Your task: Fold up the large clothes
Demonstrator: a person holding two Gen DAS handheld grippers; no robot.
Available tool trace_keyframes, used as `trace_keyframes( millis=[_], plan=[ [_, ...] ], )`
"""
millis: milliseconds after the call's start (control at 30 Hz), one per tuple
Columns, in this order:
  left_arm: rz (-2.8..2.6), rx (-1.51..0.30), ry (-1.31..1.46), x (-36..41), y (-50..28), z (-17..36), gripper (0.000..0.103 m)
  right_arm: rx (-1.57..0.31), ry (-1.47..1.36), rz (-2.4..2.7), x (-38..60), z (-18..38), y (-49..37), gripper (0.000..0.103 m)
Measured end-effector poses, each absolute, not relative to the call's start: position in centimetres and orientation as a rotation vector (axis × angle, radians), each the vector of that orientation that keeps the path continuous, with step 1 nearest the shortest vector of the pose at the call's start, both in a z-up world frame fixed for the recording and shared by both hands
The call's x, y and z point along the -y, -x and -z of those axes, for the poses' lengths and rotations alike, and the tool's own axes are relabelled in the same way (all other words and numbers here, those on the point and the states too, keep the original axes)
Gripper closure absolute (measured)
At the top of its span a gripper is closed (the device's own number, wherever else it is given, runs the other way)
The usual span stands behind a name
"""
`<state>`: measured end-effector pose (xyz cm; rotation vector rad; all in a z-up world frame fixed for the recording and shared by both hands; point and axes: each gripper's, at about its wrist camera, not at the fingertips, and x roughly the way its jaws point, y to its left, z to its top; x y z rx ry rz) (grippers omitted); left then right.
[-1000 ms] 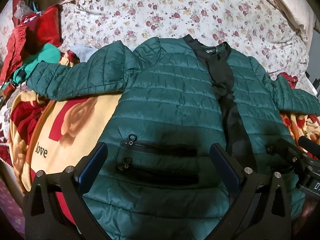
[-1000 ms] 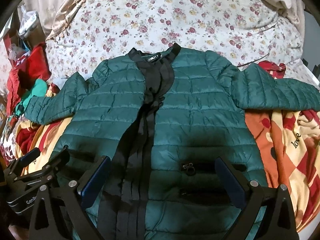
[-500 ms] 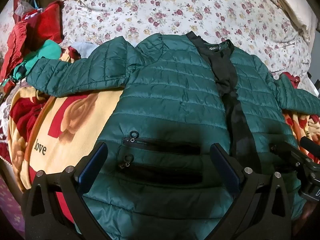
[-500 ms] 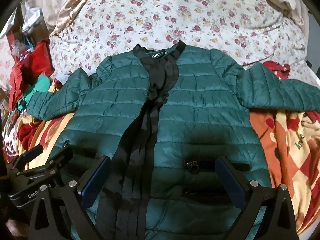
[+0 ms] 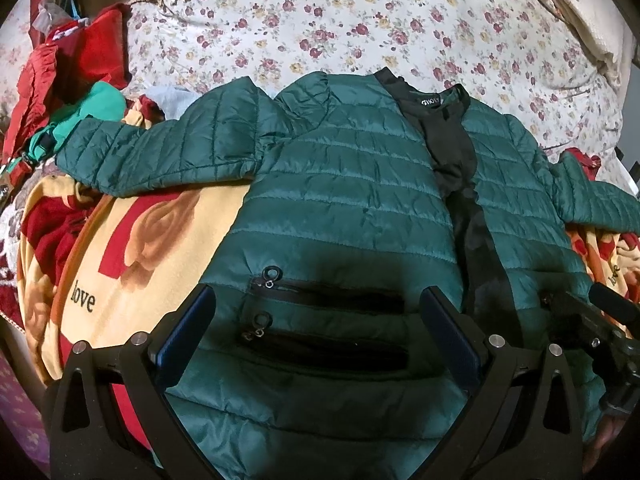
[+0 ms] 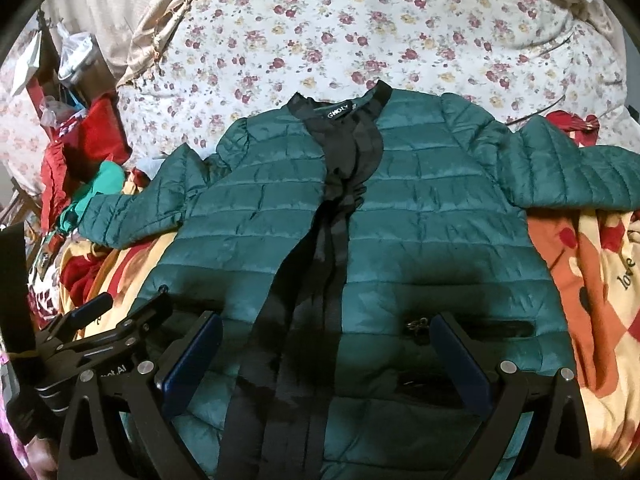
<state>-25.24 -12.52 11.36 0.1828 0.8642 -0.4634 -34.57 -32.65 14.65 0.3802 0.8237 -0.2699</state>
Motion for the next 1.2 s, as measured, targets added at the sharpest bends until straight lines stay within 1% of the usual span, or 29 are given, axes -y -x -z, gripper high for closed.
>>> trace_keyframes(
  millis=[267, 700, 1200],
  plan=[
    [0.468, -0.864, -0.183, 12.5, 25.1, -11.3, 0.001, -0.868, -0.368, 0.311, 33.1, -14.6, 34.8, 0.000],
    [0.481, -0.903, -0.154, 12.6, 24.5, -10.5, 0.001, -0.879, -0.326, 0.392, 33.9, -14.3, 34.3, 0.000],
    [0.486, -0.921, -0.140, 12.8, 24.3, -10.3, 0.001, -0.898, -0.343, 0.391, 34.4, -13.8, 33.5, 0.000]
  ],
)
